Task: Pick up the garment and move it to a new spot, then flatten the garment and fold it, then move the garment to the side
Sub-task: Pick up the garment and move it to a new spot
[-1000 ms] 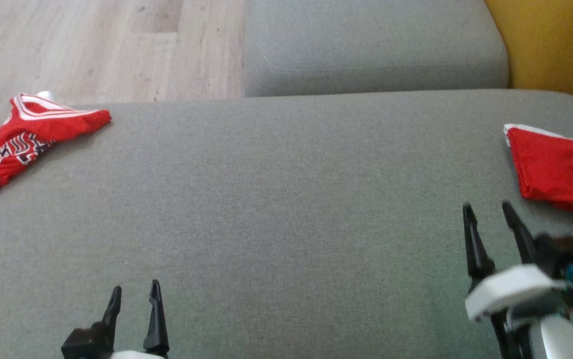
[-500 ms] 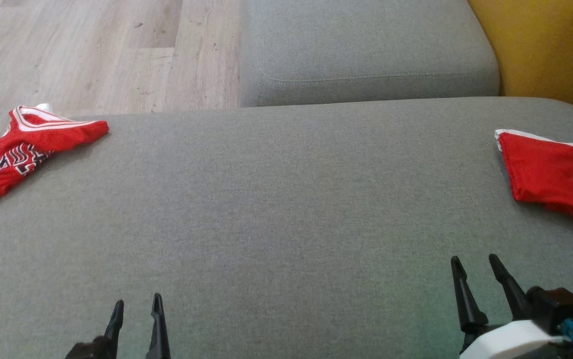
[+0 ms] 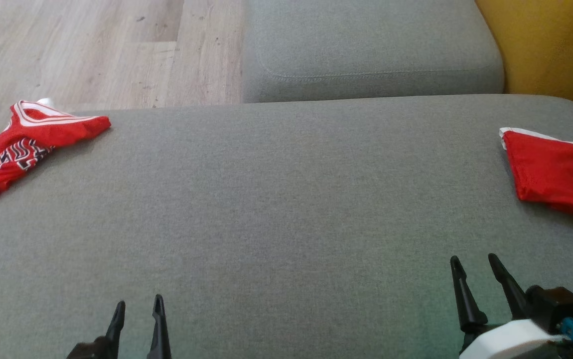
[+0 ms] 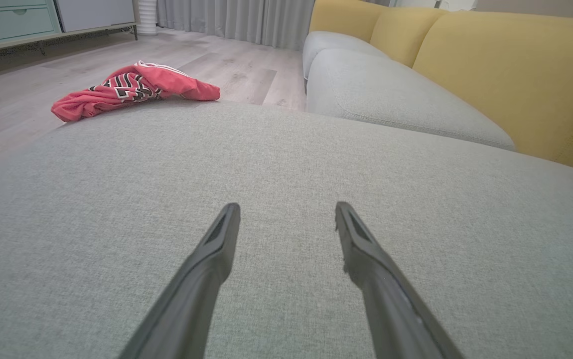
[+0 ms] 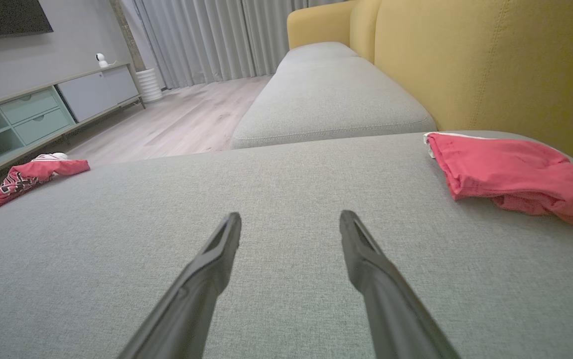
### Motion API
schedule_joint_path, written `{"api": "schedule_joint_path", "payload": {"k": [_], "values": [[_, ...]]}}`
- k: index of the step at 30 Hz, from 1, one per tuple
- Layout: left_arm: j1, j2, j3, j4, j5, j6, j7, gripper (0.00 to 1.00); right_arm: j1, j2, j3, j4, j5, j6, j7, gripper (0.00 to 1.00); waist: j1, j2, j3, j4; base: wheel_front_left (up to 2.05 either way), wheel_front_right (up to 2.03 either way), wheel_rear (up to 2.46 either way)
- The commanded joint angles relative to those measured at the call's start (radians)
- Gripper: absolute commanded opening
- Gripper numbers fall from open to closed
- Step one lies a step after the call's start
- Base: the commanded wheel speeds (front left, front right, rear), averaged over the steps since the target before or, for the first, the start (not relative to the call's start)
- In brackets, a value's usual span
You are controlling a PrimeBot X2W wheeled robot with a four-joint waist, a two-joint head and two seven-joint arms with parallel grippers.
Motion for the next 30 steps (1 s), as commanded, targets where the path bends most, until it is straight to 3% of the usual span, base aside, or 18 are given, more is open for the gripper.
{"api": "schedule_joint_path", "payload": {"k": [1,5,9,21,30], "values": [[-0.062,0.012,0.032,-0.025,-0.005,-0.002,-0.004,1.00,-0.034,-0.006,0.020,-0.038,0.002,0.007,0.002,1.00,0.0000,0.0000,0.002,0.002,0.00,0.00,0.00],[-0.068,0.012,0.028,-0.026,-0.002,-0.003,-0.002,1.00,-0.029,-0.006,0.012,-0.040,0.002,0.007,0.000,1.00,0.0000,0.0000,0.008,0.022,0.00,0.00,0.00],[-0.081,0.014,0.025,-0.030,0.004,-0.004,0.001,1.00,-0.028,-0.006,0.006,-0.046,-0.004,0.007,-0.001,1.00,0.0000,0.0000,0.016,0.084,0.00,0.00,0.00],[-0.099,0.065,0.069,-0.071,0.010,0.020,0.006,1.00,-0.058,-0.006,0.024,-0.037,0.012,0.007,-0.021,1.00,0.0000,0.0000,0.032,0.464,0.00,0.00,0.00],[0.014,0.056,0.210,-0.168,0.010,0.076,-0.012,1.00,-0.172,-0.006,0.146,0.001,-0.014,0.007,0.008,1.00,0.0000,0.0000,0.079,0.496,0.00,0.00,0.00]]}}
